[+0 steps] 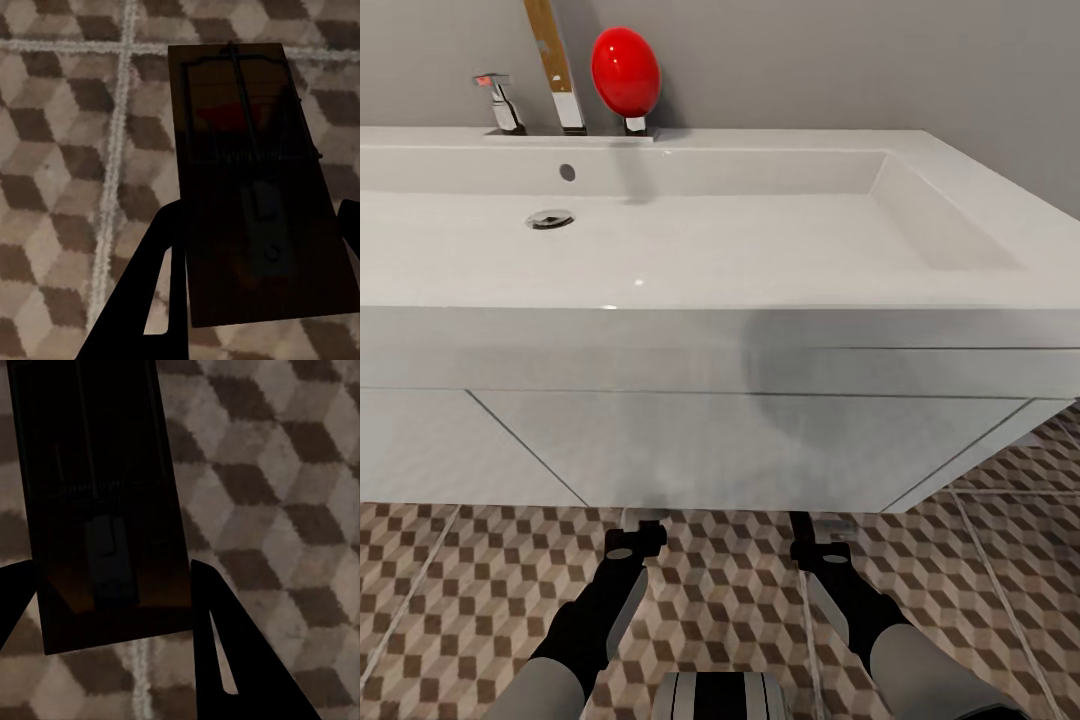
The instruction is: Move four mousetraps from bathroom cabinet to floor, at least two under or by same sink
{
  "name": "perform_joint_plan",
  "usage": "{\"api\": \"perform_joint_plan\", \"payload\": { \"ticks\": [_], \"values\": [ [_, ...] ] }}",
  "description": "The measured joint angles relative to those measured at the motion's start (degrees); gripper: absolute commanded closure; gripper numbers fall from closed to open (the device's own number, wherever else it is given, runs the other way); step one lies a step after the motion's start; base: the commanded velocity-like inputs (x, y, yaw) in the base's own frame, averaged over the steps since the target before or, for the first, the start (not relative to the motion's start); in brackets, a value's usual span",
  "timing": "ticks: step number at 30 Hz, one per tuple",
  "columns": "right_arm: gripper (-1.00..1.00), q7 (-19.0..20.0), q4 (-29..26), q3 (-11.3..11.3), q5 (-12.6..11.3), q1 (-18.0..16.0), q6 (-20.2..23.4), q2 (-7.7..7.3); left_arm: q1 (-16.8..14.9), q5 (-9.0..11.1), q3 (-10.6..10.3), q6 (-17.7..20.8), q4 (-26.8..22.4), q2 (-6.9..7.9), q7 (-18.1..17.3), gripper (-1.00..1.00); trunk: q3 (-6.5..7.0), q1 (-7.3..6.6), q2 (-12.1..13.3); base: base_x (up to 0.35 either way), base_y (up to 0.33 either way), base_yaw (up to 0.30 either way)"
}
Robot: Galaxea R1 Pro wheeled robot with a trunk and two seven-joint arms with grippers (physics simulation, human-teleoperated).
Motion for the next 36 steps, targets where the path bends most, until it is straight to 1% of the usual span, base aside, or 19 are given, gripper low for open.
{"api": "perform_joint_plan", "payload": {
  "ticks": [21, 36],
  "values": [
    [1.00, 0.0, -0.1, 0.0, 0.0, 0.0, 0.0, 0.00, 0.0, 0.0, 0.1, 0.0, -0.2, -0.17, 0.1, 1.00, 0.00, 0.00, 0.0, 0.000, 0.000, 0.000],
    [1.00, 0.0, -0.8, 0.0, 0.0, 0.0, 0.0, 0.02, 0.0, 0.0, 0.2, 0.0, -0.3, -0.19, 0.1, 1.00, -3.32, 0.39, -0.2, 0.000, 0.000, 0.000]
  ]
}}
